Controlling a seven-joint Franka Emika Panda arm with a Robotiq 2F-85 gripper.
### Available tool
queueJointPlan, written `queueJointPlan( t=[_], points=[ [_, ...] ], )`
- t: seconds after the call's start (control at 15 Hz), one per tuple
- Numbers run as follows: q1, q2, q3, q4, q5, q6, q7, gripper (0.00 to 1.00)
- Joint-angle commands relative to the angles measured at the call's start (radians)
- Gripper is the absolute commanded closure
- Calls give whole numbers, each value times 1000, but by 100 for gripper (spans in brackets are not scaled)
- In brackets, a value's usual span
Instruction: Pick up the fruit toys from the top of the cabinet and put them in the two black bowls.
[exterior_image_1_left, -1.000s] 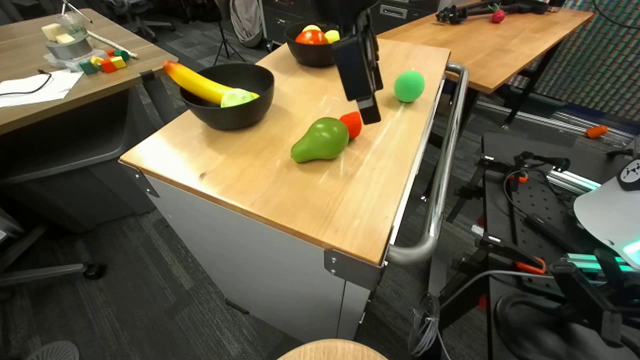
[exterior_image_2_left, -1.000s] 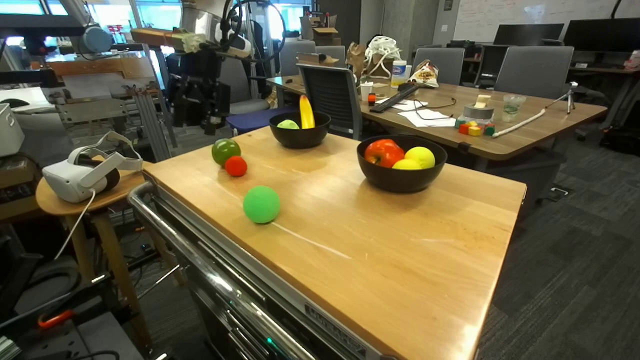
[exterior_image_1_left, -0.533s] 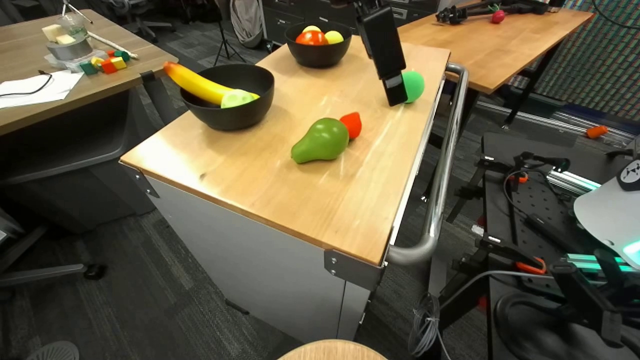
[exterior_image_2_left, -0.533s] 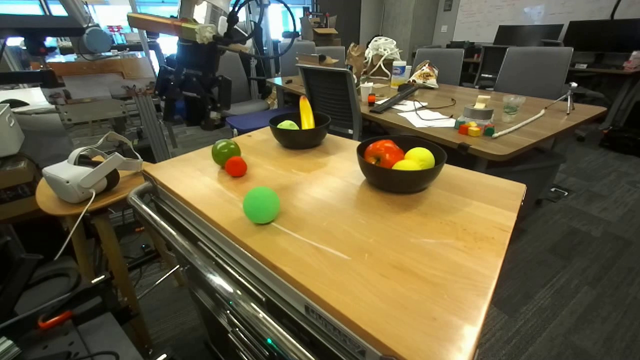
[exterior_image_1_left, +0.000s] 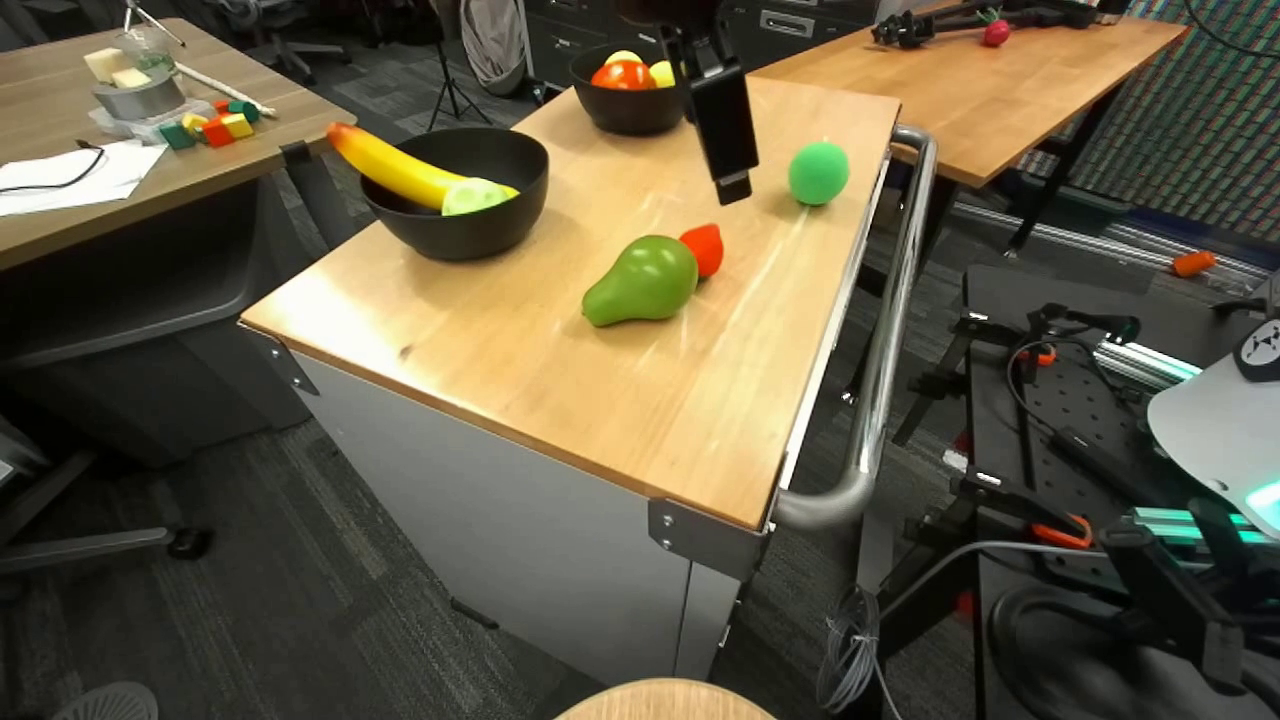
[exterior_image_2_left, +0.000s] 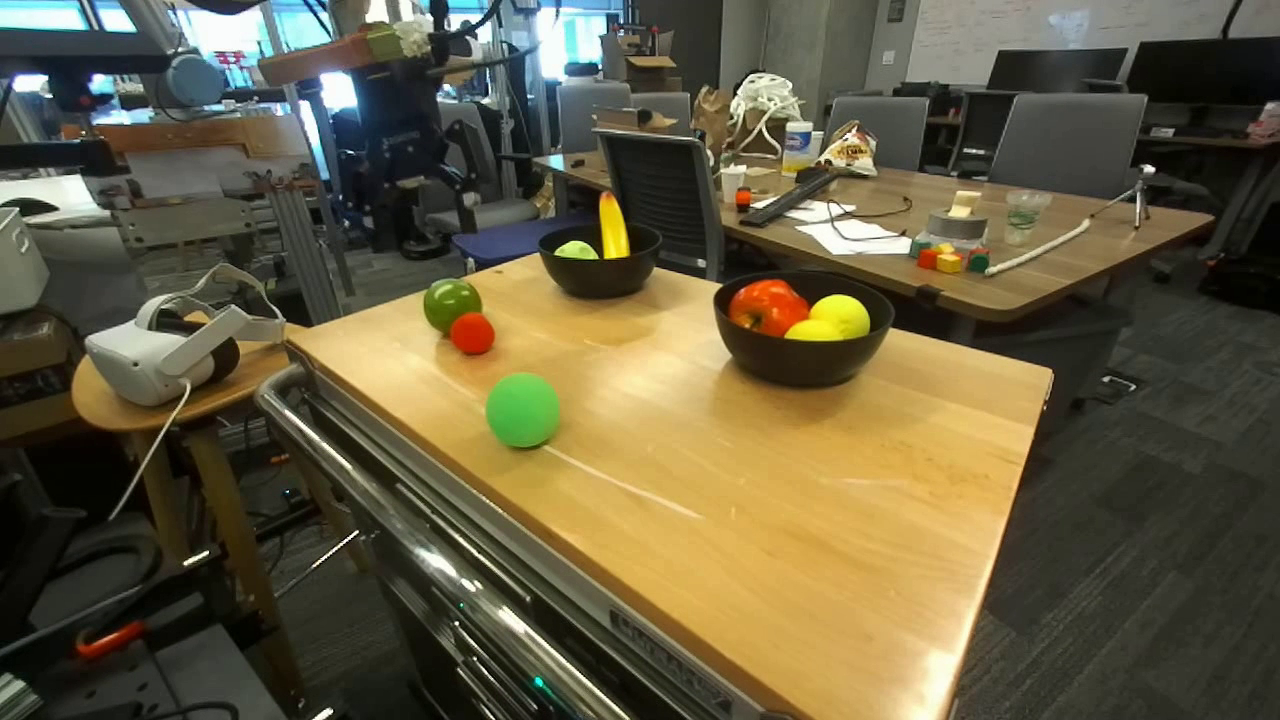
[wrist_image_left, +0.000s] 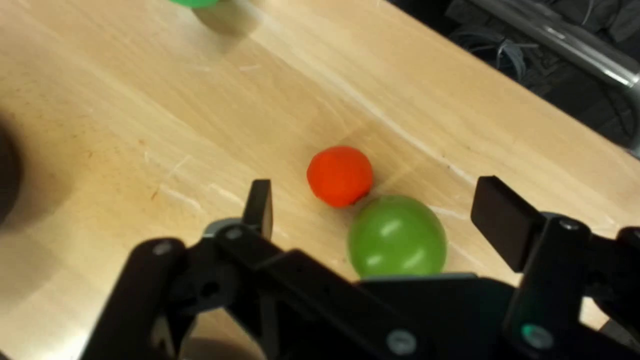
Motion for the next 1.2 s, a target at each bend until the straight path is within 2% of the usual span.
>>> queueJointPlan(
  t=[0.0,0.07,0.2,0.27,0.4,0.6,0.67,1.13],
  points=[
    [1,-21,6,-25,15,197,35,0],
    [-5,-17,2,-32,41,260,25,0],
    [-37,-2,-14,-47,158,354,-108,0],
    [-7,3,-2,-23,82,272,-14,0],
    [-28,11,-13,-33,127,318,-71,0],
    [-31,23,-16,-36,115,342,-76,0],
    [-31,40,-10,-32,137,351,-117,0],
    [-42,149,7,8,208,293,-273,0]
  ],
)
